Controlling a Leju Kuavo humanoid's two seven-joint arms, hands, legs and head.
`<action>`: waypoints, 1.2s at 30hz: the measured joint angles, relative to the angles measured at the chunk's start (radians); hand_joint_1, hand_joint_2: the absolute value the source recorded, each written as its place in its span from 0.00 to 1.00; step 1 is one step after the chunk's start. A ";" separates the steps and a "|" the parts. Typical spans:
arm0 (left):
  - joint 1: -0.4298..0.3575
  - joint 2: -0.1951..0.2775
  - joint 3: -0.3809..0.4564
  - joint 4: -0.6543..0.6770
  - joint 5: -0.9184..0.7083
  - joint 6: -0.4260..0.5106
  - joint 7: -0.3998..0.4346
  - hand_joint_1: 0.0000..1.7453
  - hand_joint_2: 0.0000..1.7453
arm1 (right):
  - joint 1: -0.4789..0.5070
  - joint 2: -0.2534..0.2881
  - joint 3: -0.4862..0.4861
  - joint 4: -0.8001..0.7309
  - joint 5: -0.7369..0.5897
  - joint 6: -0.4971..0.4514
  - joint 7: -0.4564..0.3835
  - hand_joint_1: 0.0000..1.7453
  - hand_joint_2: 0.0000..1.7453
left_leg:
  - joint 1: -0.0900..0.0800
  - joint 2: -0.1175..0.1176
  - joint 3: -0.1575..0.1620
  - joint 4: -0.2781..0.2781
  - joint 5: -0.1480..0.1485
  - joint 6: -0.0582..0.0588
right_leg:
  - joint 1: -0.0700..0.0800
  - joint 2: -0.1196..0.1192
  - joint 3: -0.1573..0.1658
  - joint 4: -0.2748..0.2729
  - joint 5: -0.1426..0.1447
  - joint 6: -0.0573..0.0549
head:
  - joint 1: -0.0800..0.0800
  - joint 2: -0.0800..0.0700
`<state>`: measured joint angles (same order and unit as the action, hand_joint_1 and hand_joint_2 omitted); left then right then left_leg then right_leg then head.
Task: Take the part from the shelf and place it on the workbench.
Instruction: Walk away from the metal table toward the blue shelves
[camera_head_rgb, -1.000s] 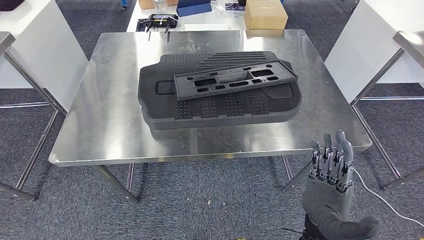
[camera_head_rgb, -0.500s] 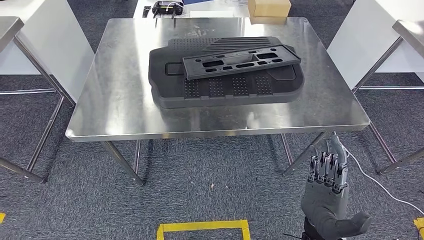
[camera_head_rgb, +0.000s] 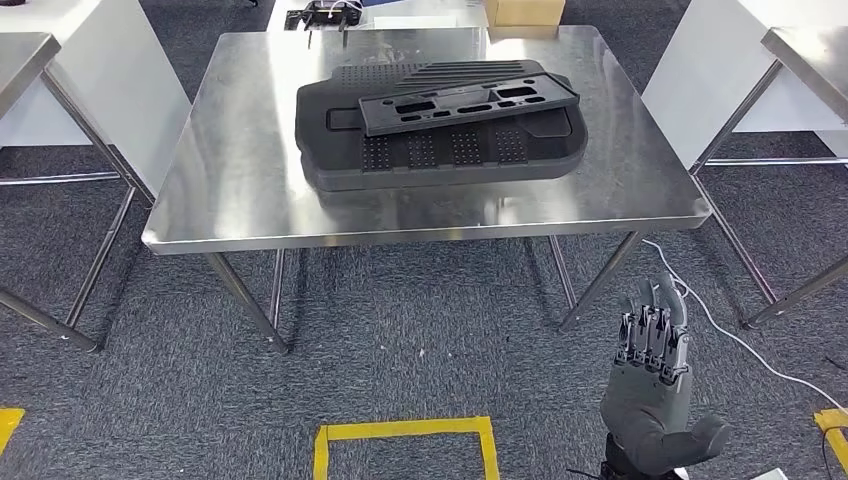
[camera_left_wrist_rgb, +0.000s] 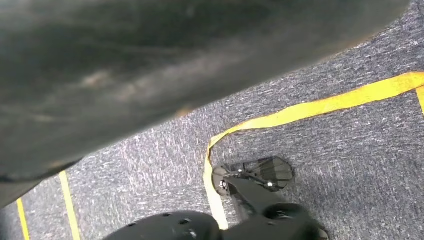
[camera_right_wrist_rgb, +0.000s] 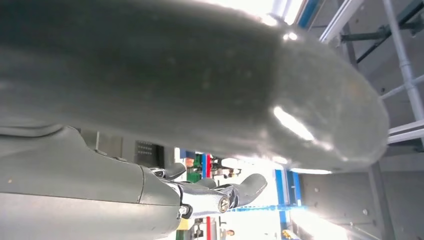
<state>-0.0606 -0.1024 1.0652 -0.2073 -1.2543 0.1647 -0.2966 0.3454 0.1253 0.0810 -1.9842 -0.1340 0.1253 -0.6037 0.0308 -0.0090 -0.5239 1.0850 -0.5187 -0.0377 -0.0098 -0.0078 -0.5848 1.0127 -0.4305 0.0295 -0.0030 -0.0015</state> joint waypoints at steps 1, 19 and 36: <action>-0.001 -0.001 0.000 0.000 0.000 0.000 -0.002 0.00 0.00 | -0.001 0.001 0.000 0.000 0.002 -0.005 0.000 0.00 0.00 | -0.004 -0.003 0.007 -0.023 -0.011 0.002 | 0.001 0.000 -0.010 0.005 0.006 0.008 | 0.000 0.000; 0.000 -0.002 0.001 0.000 0.000 0.006 0.001 0.00 0.00 | 0.000 0.004 -0.048 0.175 0.286 -0.270 0.134 0.00 0.00 | -0.015 0.009 -0.147 -0.051 0.143 0.036 | 0.010 0.005 0.115 -0.043 -0.085 0.008 | 0.007 0.000; 0.002 -0.007 0.001 0.000 -0.034 0.025 0.014 0.00 0.00 | -0.241 0.032 -0.349 1.156 0.422 -0.318 0.057 0.00 0.00 | -0.012 0.000 -0.037 -0.035 0.019 0.053 | -0.005 0.003 -0.050 0.043 -0.021 0.028 | 0.002 0.000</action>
<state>-0.0588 -0.1091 1.0661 -0.2073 -1.2880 0.1898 -0.2826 0.1041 0.1573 -0.2676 -0.8279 0.2876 -0.1926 -0.5462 0.0184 -0.0086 -0.5605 1.0496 -0.4998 0.0158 -0.0150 -0.0048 -0.6346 1.0557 -0.4511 0.0576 -0.0010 -0.0015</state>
